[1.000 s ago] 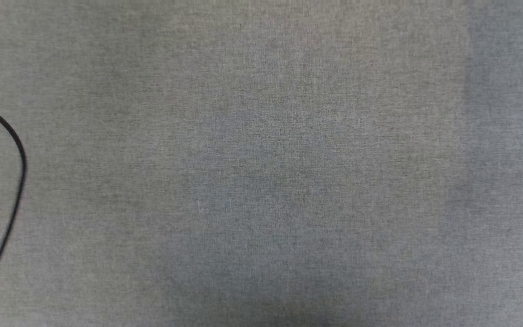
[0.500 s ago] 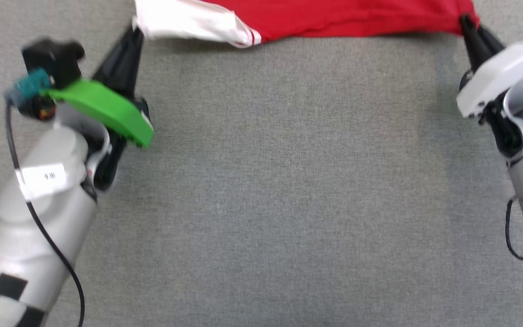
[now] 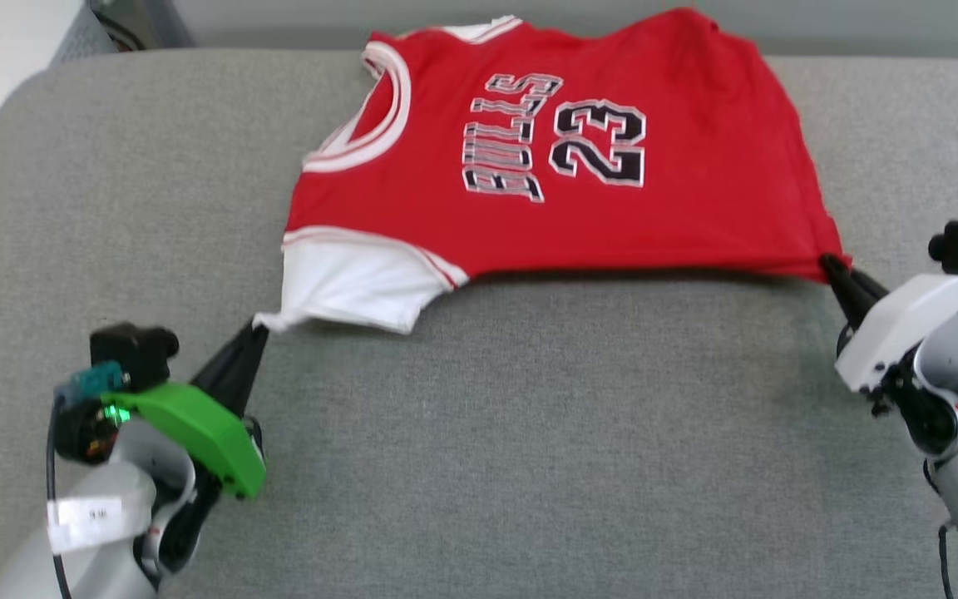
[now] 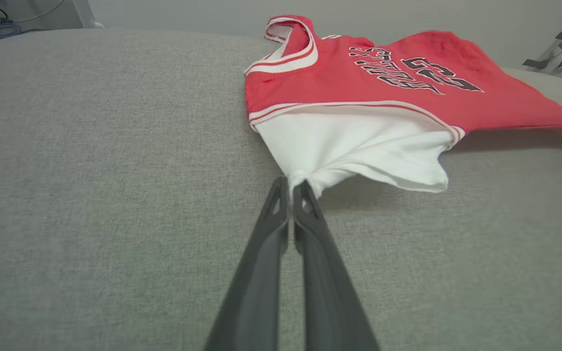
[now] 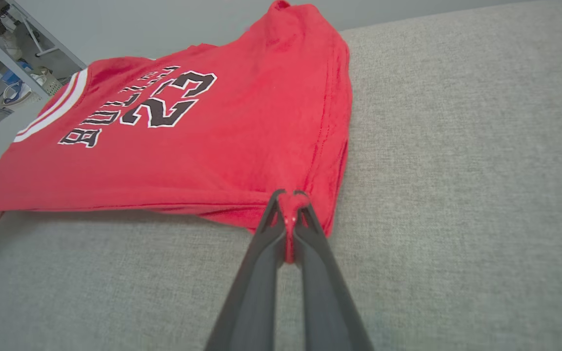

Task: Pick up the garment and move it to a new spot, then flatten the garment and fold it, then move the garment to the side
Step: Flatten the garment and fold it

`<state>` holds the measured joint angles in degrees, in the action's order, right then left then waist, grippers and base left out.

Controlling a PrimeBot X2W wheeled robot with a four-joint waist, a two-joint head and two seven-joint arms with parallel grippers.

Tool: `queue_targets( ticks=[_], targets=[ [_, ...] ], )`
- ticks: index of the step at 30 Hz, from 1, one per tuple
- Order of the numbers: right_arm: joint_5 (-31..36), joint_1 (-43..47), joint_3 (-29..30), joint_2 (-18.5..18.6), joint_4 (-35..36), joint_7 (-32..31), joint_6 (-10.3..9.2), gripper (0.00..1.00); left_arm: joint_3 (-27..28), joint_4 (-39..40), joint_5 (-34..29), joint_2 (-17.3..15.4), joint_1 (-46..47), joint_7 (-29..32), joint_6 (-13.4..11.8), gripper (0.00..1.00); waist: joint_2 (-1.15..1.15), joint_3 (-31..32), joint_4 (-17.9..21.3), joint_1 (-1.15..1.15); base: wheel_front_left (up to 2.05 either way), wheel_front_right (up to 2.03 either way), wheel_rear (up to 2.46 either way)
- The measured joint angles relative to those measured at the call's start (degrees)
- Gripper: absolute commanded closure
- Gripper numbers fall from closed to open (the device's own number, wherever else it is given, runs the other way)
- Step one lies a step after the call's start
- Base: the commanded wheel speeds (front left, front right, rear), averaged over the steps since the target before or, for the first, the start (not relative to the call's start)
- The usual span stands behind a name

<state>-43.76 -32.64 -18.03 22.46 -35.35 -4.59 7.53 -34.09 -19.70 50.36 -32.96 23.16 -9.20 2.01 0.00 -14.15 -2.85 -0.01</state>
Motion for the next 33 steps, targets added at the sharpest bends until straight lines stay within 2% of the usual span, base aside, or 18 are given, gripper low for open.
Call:
queue_targets(
  ticks=[14, 20, 28, 33],
  targets=[
    [-10.0, 15.4, -1.0, 4.7, 13.0, -6.9, 0.0, 1.0, -1.8, 16.8, 4.2, -7.8, -17.3, 7.8, -6.8, 1.0, 0.0, 9.7, -0.9, 0.0, 0.0, 0.0, 0.0],
    [-11.7, 21.8, 0.5, 6.8, 17.5, -10.4, 0.0, 1.0, -2.9, 22.9, 5.8, -11.0, -21.8, 10.9, -7.9, 1.0, 0.0, 12.4, -1.6, 0.0, 0.0, 0.0, 0.0],
    [-13.5, 31.2, 3.8, 8.4, 25.3, -19.0, 0.0, 1.0, -3.4, 29.7, 9.2, -15.4, -27.1, 14.8, -8.8, 1.0, 0.0, 15.1, -2.5, 0.0, 0.0, 0.0, 0.0],
    [-13.2, 34.6, 7.2, 8.3, 30.2, -23.5, 0.0, 1.0, -2.6, 32.1, 9.5, -16.4, -27.8, 14.5, -9.0, 1.0, 0.0, 14.9, -2.6, 0.0, 0.0, 0.0, 0.0]
  ],
)
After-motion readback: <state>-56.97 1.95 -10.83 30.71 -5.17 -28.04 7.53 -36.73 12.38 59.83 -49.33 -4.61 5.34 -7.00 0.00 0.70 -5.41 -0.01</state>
